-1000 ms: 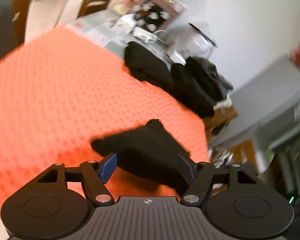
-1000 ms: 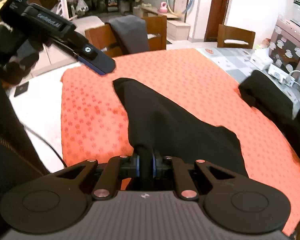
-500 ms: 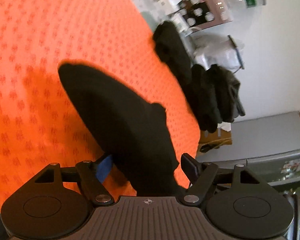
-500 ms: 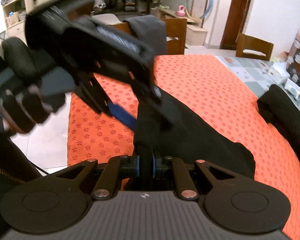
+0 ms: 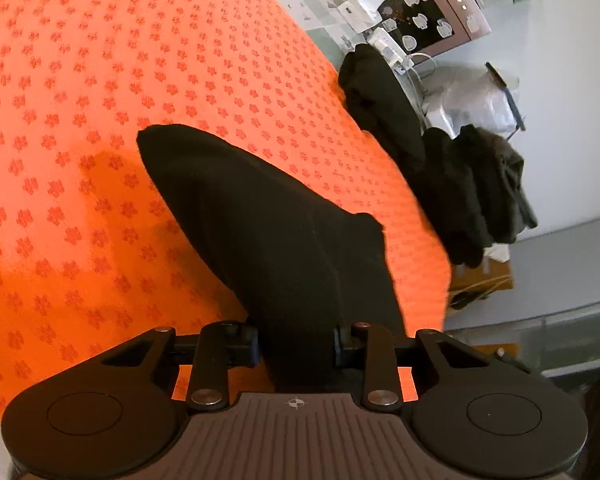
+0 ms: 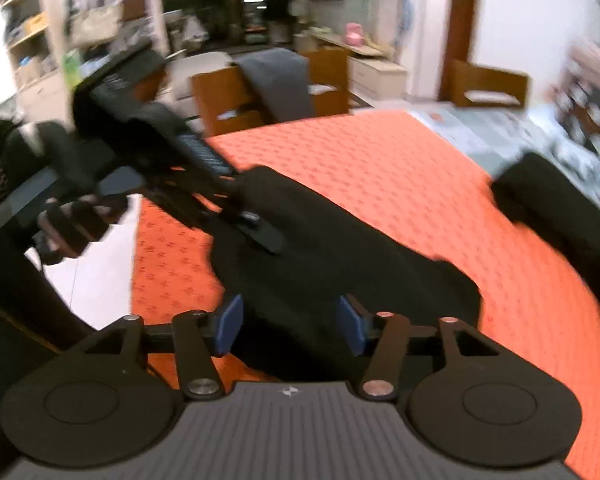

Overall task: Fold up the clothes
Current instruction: 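Carry the black bundle with both grippers toward the stacked black clothes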

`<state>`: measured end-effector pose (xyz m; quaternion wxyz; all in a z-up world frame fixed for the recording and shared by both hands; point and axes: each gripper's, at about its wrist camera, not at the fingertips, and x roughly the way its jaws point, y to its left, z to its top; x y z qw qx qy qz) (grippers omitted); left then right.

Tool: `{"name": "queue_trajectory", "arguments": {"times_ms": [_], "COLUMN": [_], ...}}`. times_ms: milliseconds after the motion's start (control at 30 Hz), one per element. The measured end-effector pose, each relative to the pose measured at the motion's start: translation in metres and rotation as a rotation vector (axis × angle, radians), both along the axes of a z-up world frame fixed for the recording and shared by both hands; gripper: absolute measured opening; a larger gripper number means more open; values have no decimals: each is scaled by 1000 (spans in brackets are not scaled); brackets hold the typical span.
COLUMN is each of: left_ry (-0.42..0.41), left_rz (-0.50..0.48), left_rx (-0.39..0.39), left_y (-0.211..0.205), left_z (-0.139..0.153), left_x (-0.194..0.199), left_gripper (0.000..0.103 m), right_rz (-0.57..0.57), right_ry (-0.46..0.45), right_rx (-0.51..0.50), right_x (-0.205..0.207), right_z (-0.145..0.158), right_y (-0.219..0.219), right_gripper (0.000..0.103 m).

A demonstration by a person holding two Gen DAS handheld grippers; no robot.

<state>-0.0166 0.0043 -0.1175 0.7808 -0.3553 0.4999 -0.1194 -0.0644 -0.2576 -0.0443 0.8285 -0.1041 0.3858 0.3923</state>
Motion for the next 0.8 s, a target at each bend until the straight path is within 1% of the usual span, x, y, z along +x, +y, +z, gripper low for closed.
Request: {"name": "queue_trajectory", "arguments": {"times_ms": [33, 67, 133, 267, 367, 467, 600, 700, 800], "left_ry": [-5, -9, -13, -15, -23, -16, -13, -4, 10], "left_rz": [-10, -22, -41, -52, -59, -64, -78, -85, -93], "left_rx": [22, 48, 94, 129, 175, 196, 233, 255, 269], "left_y": [1, 2, 2, 10, 15, 21, 22, 19, 18], "left_z": [-1, -3, -5, -10, -11, -14, -15, -16, -19], "left_x": [-1, -2, -4, -2, 3, 7, 13, 17, 20], "left_gripper": [33, 33, 32, 32, 32, 33, 33, 33, 33], "right_rz": [-34, -68, -166, -358, -459, -498, -540, -550, -562], "right_ry": [22, 44, 111, 260, 340, 380, 437, 450, 442], "right_rx": [14, 28, 68, 160, 228, 282, 338, 361, 400], "right_x": [5, 10, 23, 48, 60, 67, 71, 71, 71], "right_z": [-3, -6, -18, -50, -74, -88, -106, -112, -115], "right_y": [-10, -21, -42, -83, -103, -109, -101, -93, -88], "right_gripper": [62, 68, 73, 75, 75, 79, 80, 79, 75]}}
